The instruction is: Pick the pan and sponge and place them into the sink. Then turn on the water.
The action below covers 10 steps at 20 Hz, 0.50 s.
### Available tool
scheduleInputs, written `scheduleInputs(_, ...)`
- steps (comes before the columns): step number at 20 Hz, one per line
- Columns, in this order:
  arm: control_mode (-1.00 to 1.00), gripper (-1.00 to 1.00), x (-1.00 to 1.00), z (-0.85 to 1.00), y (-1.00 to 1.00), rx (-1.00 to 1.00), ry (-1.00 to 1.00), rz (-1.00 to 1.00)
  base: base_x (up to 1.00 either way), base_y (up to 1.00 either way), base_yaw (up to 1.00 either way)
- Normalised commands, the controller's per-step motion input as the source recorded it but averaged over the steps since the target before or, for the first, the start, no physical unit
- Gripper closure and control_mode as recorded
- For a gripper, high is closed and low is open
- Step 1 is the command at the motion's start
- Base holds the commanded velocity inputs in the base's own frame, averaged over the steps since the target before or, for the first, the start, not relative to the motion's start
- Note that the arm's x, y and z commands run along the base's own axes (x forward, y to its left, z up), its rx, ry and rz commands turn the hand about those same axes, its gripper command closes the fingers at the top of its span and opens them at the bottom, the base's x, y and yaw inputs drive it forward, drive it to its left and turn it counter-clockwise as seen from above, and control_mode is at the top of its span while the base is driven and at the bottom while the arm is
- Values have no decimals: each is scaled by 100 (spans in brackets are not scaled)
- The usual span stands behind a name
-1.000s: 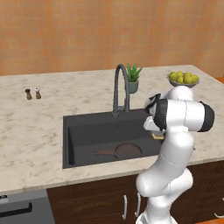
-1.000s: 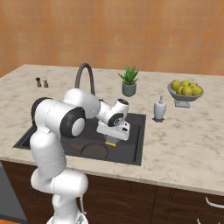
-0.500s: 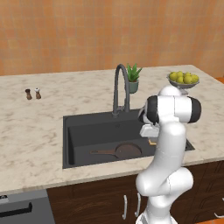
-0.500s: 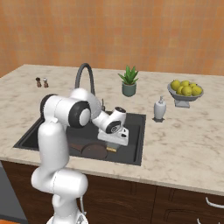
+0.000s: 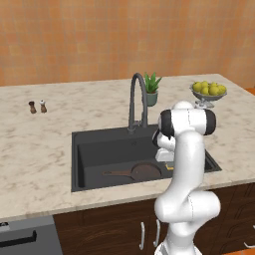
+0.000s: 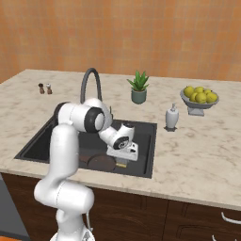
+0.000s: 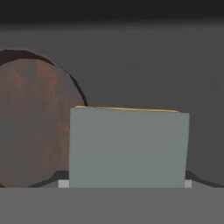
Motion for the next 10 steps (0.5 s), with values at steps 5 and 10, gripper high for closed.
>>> scheduleInputs(5,-100,100,27,-46,0,-2,0,0,0,0,0)
scheduleInputs(10,-100,100,13,-22,0,0,0,0,0,0,0)
